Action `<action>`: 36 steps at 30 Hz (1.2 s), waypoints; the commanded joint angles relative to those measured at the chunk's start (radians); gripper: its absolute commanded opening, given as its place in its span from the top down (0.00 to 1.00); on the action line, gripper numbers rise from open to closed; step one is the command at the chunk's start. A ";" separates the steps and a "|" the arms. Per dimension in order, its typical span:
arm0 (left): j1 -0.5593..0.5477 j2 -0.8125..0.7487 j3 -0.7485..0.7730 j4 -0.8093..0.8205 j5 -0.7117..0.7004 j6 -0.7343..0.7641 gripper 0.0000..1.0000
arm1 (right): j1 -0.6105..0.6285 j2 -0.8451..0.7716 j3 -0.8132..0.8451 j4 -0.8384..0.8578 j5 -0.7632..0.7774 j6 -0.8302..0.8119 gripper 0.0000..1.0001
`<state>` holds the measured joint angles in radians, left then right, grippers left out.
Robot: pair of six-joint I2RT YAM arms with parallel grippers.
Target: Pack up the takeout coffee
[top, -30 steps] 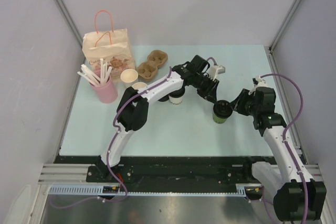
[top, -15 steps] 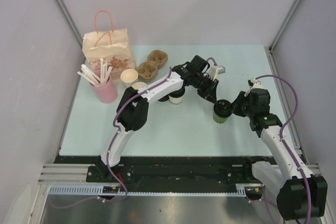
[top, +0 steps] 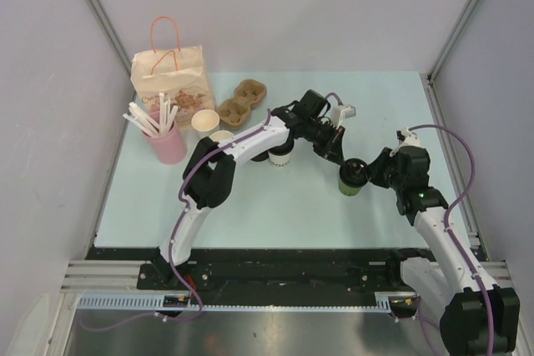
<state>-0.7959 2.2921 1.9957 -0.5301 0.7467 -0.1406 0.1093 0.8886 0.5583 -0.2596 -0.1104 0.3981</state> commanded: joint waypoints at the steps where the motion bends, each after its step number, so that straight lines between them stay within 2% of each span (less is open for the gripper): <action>1: -0.020 0.067 -0.095 -0.088 -0.083 0.044 0.96 | 0.007 0.018 -0.080 -0.096 0.009 0.030 0.96; 7: -0.025 0.093 -0.124 -0.091 -0.066 0.033 0.97 | 0.006 0.039 -0.117 -0.072 0.005 0.079 1.00; 14: -0.025 0.107 -0.153 -0.090 -0.110 0.032 1.00 | 0.007 0.058 -0.120 -0.070 0.012 0.085 1.00; 20: -0.028 0.052 -0.137 -0.087 -0.098 0.044 0.99 | 0.010 0.023 -0.123 -0.067 0.012 0.076 1.00; 24: -0.028 -0.013 -0.084 -0.085 -0.063 0.044 0.90 | 0.036 -0.040 -0.121 -0.056 0.009 0.055 1.00; 25: -0.028 -0.025 -0.072 -0.084 -0.058 0.044 0.88 | 0.044 -0.051 -0.121 -0.043 0.008 0.044 0.97; 28: -0.026 -0.034 -0.023 -0.085 -0.072 0.055 0.75 | 0.066 -0.068 -0.117 -0.020 0.011 0.036 0.93; 36: -0.014 -0.057 0.054 -0.085 -0.101 0.059 0.61 | 0.078 -0.071 -0.087 0.000 0.014 0.005 0.89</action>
<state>-0.8001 2.2620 1.9945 -0.5816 0.6682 -0.1127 0.1650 0.8089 0.4732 -0.1711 -0.0685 0.4274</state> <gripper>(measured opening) 0.356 0.150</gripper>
